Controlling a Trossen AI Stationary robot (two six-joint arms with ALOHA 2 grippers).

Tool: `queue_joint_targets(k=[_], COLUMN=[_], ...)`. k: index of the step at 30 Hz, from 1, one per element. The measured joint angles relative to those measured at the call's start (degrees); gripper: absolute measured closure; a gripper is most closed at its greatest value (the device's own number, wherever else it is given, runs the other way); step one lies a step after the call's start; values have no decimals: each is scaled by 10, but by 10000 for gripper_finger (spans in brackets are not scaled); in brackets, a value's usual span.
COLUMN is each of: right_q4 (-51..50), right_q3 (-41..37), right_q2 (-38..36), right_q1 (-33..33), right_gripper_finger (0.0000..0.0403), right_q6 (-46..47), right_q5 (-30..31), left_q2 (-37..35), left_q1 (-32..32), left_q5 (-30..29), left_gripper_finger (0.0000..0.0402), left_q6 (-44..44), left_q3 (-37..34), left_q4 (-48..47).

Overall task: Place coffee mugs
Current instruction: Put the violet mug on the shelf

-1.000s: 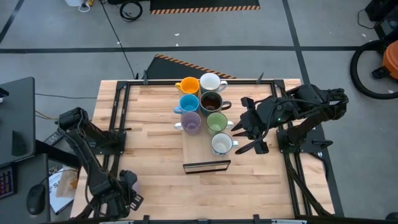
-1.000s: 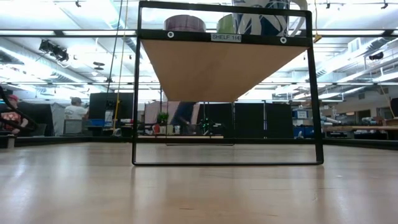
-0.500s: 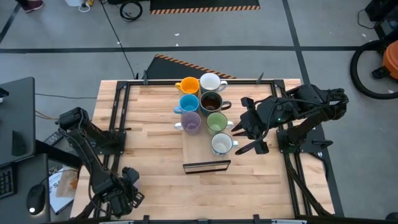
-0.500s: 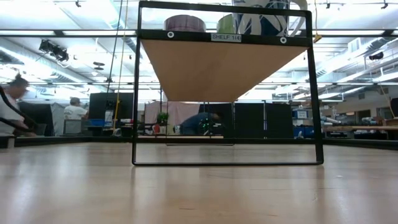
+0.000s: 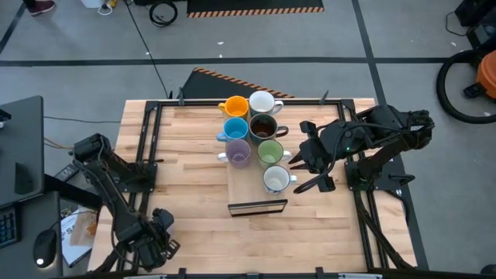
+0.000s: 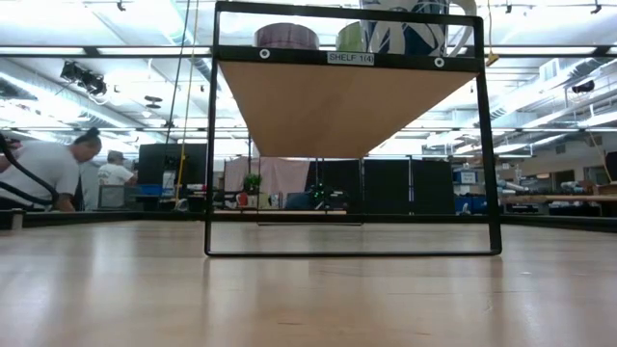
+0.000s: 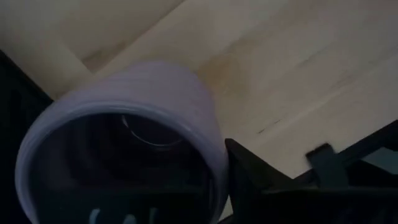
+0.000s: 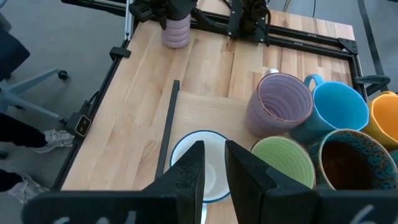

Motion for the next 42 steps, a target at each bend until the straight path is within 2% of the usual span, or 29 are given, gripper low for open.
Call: queue_joint_targets(k=[4,10,22,29,34,37,42], right_q4=[0,-2,-9,-23,-37,-37,-37], right_q3=[0,0,0,0,0,0,0], right_q2=[0,0,0,0,0,0,0], right_q1=[0,-10,-23,-25,-26,-26,-26], right_gripper_finger=[335,335,335,335,335,335,335], right_q6=[-11,-32,-19,-4,19,33,50], right_q5=[0,0,-12,-10,-9,-9,-9], left_q2=[1,1,1,0,10,39,98], left_q1=[24,103,288,354,397,418,441], left_q5=[-4,-3,2,-34,-34,-32,4], left_gripper_finger=[364,364,363,362,362,362,362], left_q6=[49,214,503,682,742,778,803], left_q3=[30,108,297,391,436,467,514], left_q4=[7,-2,-172,-190,-173,-163,-169])
